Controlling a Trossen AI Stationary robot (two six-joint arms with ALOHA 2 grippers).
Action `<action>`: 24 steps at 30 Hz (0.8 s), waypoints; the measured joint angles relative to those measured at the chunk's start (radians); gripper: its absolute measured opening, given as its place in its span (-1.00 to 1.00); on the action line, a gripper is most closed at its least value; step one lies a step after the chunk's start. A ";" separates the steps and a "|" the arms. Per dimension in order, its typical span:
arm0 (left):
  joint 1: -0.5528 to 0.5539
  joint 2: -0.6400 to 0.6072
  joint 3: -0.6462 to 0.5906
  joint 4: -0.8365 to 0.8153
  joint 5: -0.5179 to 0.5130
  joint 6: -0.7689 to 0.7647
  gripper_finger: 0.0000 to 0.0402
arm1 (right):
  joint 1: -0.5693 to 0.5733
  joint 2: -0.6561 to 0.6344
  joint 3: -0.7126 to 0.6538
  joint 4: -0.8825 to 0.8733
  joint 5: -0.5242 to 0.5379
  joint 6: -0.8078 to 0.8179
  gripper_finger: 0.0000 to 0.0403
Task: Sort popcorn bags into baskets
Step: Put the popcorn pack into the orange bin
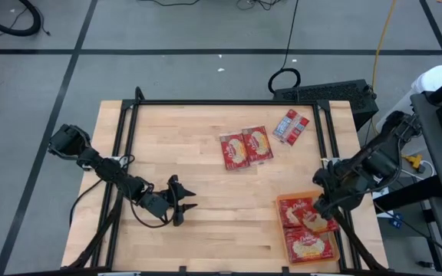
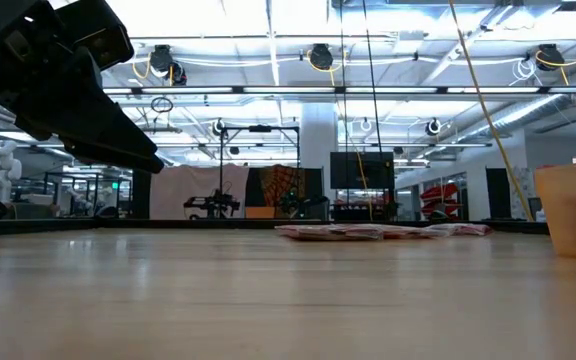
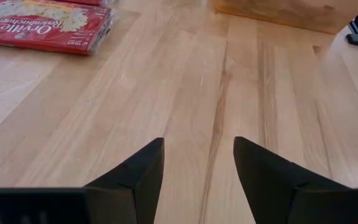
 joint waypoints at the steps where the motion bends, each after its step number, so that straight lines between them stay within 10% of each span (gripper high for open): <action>1: 0.000 0.000 0.000 0.000 0.000 0.000 -0.04 | 0.005 0.000 0.000 0.005 0.000 0.001 -1.00; 24: 0.000 0.000 0.000 0.000 0.001 0.002 -0.07 | 0.161 0.130 0.000 0.152 0.060 0.266 -1.00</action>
